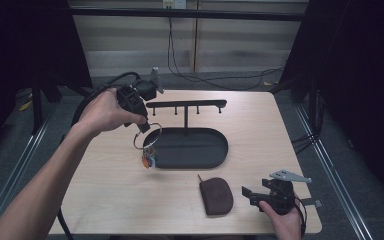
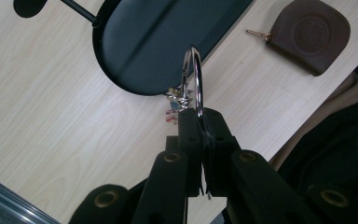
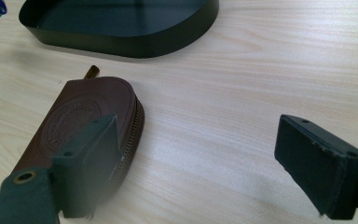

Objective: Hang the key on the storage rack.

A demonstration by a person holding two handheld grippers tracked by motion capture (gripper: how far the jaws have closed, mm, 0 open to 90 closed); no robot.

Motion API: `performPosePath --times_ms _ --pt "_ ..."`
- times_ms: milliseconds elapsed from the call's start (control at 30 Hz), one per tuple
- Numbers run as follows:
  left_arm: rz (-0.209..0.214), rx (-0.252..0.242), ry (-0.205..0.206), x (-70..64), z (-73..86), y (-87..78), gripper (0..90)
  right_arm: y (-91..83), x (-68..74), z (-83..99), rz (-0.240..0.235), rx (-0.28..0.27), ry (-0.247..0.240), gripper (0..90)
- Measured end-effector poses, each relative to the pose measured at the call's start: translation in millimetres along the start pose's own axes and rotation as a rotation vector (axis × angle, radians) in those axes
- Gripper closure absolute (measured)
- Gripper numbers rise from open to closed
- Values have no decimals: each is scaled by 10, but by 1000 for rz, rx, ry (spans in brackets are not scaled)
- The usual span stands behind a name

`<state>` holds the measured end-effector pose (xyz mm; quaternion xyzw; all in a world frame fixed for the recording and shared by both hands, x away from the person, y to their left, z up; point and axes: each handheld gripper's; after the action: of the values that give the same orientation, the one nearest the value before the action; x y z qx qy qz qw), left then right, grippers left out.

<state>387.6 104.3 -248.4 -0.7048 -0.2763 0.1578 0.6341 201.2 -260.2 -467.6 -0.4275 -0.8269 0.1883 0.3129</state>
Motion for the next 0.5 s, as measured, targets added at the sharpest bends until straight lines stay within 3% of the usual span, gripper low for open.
performPosePath --times_ms 500 --pt "-12 9 -33 143 -169 41 880 3 6 4 -4 0 -5 141"
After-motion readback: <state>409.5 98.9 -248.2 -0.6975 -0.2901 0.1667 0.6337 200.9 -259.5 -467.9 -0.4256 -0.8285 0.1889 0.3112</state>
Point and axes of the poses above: each handheld gripper's, and its own axes: y roughly forward along the jaws, z roughly out of its underside, x roughly to its left, and after that the axes turned 12 degrees about -z, right-handed
